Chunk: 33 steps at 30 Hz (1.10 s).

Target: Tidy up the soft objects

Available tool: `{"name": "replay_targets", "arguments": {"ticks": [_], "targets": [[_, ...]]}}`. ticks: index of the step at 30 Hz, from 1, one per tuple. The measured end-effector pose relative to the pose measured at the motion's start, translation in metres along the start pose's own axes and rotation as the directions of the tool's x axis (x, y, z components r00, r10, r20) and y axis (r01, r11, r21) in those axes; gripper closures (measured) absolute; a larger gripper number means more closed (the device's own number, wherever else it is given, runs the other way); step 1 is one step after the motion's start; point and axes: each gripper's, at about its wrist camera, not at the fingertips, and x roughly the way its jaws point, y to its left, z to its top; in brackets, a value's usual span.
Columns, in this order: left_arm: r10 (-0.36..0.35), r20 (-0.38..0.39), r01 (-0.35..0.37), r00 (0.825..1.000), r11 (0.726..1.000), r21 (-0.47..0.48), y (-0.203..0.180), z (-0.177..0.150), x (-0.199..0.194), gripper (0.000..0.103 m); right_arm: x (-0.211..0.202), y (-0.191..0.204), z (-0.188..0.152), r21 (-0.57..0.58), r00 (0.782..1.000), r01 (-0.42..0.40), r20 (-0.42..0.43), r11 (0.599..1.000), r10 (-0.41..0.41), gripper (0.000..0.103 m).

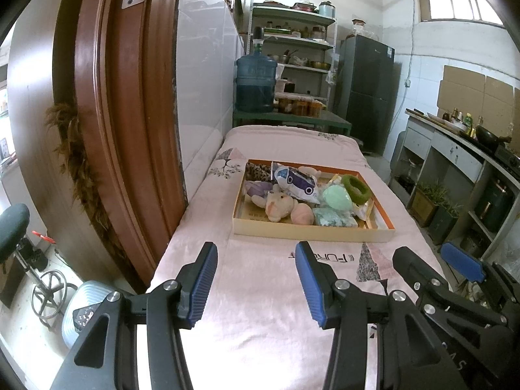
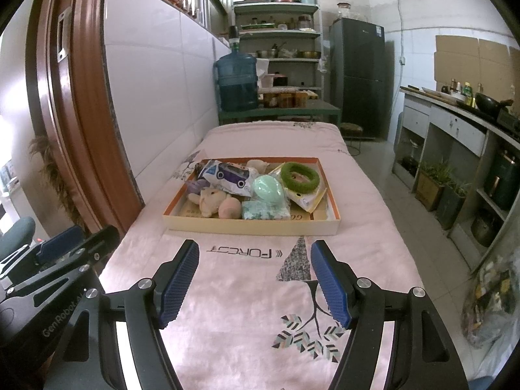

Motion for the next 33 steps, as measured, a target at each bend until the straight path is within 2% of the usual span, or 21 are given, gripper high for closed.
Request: {"name": "replay_targets", "arguments": {"ticks": [33], "targets": [[-0.001,-0.003,0.001,1.000,1.000,-0.002,0.0006,-0.0012,0.0016,0.053,0.0040,0.0002,-0.0051,0.000,1.000,-0.003,-0.006,1.000,0.003,0.030]]}}
